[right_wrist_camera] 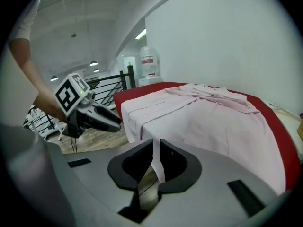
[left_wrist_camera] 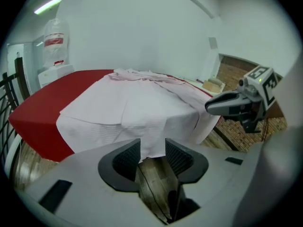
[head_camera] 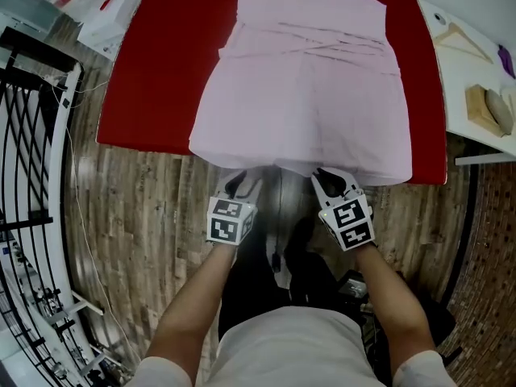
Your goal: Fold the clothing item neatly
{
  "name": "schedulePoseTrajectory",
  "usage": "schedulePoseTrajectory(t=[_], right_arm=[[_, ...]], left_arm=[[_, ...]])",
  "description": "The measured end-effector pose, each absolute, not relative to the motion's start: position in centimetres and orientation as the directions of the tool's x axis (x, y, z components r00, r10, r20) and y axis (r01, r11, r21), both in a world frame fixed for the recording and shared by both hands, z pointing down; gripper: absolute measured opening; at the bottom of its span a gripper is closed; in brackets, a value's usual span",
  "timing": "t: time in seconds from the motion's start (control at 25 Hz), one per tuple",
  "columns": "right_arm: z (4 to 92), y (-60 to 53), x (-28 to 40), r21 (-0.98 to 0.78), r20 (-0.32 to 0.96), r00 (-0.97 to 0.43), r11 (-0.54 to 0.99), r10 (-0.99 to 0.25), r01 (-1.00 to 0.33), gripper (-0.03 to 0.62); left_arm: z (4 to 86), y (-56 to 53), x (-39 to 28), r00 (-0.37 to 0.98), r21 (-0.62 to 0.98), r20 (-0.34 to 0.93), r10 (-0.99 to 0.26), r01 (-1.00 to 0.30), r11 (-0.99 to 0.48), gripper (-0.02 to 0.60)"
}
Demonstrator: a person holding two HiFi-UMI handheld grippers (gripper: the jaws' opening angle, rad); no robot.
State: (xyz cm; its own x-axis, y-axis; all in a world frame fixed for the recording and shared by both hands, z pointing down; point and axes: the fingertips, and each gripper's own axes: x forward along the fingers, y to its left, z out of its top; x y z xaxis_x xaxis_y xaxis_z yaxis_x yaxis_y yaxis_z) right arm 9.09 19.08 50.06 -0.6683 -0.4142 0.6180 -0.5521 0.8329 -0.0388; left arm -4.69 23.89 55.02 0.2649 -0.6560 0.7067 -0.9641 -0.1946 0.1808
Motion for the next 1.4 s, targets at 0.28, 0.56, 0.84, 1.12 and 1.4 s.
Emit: schedulePoseTrajectory(t=[0.28, 0.56, 0.84, 1.12, 1.4], right_arm=[[52.0, 20.2, 6.2, -0.054, 0.654, -0.638, 0.816, -0.407, -0.576, 0.025], [52.8, 20.1, 6.3, -0.04, 0.676, -0.596, 0.786, -0.433, -0.617, 0.025], [52.6, 19.9, 6.1, -0.09, 0.656, -0.628, 0.783, -0.418, -0.615, 0.025], [51.3, 18.1, 1.8, -0.278, 0.57, -0.74, 0.764, -0.356, -0.582, 0.026], [51.8, 17.4, 0.5, -0.503, 0.535, -0.789, 0.637, -0.301, -0.584, 0.106]], left_arm=[[60.5, 21.0, -2.5, 0.174, 0.089, 0.731, -0.659, -0.983, -0.16, 0.18], [61.3, 18.5, -2.6, 0.115, 0.069, 0.741, -0.662, -0.993, -0.095, 0.14], [60.3, 21.0, -1.7, 0.182, 0.096, 0.751, -0.635, -0.981, -0.167, 0.01], [57.8, 22.9, -1.2, 0.205, 0.095, 0.751, -0.628, -0.974, -0.204, 0.01], [55.3, 23.6, 0.4, 0.266, 0.132, 0.731, -0.628, -0.959, -0.252, 0.009]])
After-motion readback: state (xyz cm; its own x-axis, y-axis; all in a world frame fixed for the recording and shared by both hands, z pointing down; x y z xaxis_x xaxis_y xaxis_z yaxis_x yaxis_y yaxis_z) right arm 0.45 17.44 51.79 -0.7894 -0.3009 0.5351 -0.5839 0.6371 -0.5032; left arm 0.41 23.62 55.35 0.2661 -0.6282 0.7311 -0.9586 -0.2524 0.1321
